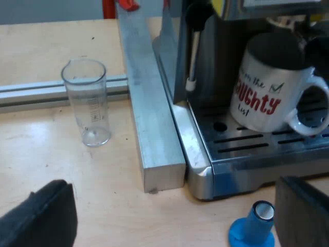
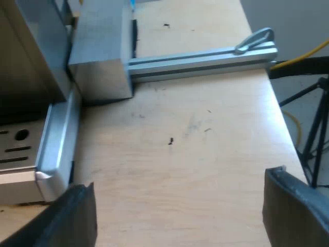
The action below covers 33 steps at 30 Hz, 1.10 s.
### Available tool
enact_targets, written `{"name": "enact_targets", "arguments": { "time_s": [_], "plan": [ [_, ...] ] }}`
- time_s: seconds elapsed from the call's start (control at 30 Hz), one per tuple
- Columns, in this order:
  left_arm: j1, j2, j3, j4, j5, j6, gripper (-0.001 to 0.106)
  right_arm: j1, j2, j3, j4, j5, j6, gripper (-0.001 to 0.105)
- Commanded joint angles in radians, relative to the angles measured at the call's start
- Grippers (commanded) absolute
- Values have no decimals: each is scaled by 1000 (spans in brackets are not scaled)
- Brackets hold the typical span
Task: Remove mug from coffee machine
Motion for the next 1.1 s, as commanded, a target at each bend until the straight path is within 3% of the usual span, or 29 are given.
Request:
{"name": "enact_targets", "arguments": {
  "time_s": [0.03, 0.23, 0.53, 0.73, 1.1],
  "plan": [
    [-5, -120, -23, -5, 16, -22, 79, 41, 48, -43, -6, -19, -19, 69],
    [-37, -81, -40, -46, 85, -68, 79, 126, 148, -87, -6, -83, -20, 69],
    [-138, 5, -43, -107, 168, -70, 79, 286, 258, -107, -13, -111, -29, 69],
    [-204, 28, 9, -185, 277, -67, 79, 402, 291, -107, -94, -111, -35, 69],
    [-226, 35, 131, -324, 280, -47, 79, 556, 330, -62, -274, -80, -35, 69]
  ]
}}
